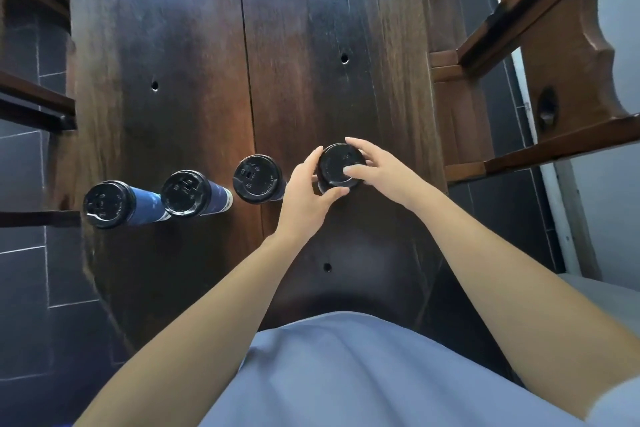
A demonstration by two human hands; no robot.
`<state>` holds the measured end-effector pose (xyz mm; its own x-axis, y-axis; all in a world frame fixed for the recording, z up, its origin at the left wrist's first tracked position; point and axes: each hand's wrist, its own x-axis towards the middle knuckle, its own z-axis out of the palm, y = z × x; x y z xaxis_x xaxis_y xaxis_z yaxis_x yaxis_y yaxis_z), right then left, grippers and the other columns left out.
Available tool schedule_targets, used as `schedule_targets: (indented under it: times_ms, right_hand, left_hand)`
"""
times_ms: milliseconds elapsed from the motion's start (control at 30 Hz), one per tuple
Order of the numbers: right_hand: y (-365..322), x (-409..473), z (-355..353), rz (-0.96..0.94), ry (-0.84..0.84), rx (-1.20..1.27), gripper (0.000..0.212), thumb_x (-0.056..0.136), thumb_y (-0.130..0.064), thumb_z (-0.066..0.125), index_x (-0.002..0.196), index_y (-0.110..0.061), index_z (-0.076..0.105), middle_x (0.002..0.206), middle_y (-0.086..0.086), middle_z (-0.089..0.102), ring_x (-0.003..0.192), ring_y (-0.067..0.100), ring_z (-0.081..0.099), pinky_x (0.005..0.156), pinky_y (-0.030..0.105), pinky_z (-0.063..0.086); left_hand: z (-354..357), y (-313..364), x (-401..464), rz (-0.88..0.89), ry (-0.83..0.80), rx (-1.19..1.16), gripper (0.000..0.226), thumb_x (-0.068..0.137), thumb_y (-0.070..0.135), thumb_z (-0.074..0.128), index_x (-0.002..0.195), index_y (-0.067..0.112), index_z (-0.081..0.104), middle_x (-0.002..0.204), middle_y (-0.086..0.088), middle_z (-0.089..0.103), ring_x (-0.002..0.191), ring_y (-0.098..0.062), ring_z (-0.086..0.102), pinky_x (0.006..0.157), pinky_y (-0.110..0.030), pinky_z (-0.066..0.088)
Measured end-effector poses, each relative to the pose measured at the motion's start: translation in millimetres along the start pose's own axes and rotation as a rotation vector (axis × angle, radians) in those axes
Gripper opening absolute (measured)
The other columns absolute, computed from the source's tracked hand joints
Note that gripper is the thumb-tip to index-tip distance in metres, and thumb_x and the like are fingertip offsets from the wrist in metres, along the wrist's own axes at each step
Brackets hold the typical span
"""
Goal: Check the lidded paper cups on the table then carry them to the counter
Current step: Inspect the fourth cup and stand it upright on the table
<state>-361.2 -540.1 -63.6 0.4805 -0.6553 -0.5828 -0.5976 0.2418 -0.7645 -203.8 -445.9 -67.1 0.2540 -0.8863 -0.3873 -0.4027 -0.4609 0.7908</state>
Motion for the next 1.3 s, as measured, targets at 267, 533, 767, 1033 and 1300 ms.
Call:
schedule_targets:
  times_ms: [267, 533, 767, 1033, 1300]
  right_hand:
    - [-19, 31, 29, 0.001, 0.141, -0.056, 0.033, 0.107, -0.036, 0.046, 0.135, -0.020, 0.056, 0.132, 0.002, 0.062, 0.120, 0.019, 0.058, 0.092, 0.027, 0.051]
    - [-29, 52, 51, 0.134, 0.409, -0.280, 0.047, 0.108, -0.046, 0.030, 0.085, -0.020, 0.061, 0.084, -0.002, 0.064, 0.080, 0.015, 0.062, 0.077, 0.032, 0.052]
    - [-22, 49, 58, 0.080, 0.588, -0.422, 0.046, 0.110, -0.038, 0.031, 0.078, -0.020, 0.058, 0.075, -0.004, 0.061, 0.065, 0.010, 0.057, 0.057, 0.023, 0.045]
    - [-18, 43, 74, 0.076, 0.618, -0.568, 0.042, 0.109, -0.035, 0.029, 0.080, -0.019, 0.055, 0.076, -0.003, 0.060, 0.065, 0.017, 0.057, 0.059, 0.028, 0.035]
    - [-20, 47, 78, 0.101, 0.635, -0.626, 0.040, 0.107, -0.034, 0.031, 0.084, -0.017, 0.058, 0.077, -0.002, 0.060, 0.066, 0.017, 0.058, 0.058, 0.027, 0.039]
  left_hand:
    - [4, -2, -1, -0.037, 0.066, 0.022, 0.083, 0.083, 0.031, 0.087, 0.153, 0.026, 0.042, 0.140, -0.002, 0.050, 0.120, -0.003, 0.049, 0.099, -0.002, 0.034]
    - [7, -1, 3, -0.001, -0.012, -0.045, 0.081, 0.080, 0.029, 0.090, 0.144, 0.023, 0.041, 0.139, 0.002, 0.058, 0.126, -0.014, 0.058, 0.110, -0.034, 0.050]
    - [-8, -15, 7, -0.005, -0.195, -0.076, 0.084, 0.092, 0.015, 0.078, 0.161, 0.023, 0.031, 0.161, 0.003, 0.046, 0.148, -0.017, 0.043, 0.124, -0.044, 0.035]
    - [-1, -24, -6, -0.013, -0.163, -0.064, 0.076, 0.095, 0.008, 0.072, 0.159, 0.025, 0.035, 0.159, 0.005, 0.048, 0.147, -0.015, 0.045, 0.123, -0.044, 0.037]
    - [-4, -19, -8, -0.006, -0.174, -0.048, 0.074, 0.098, 0.003, 0.066, 0.160, 0.024, 0.030, 0.162, 0.004, 0.042, 0.148, -0.014, 0.040, 0.120, -0.023, 0.028]
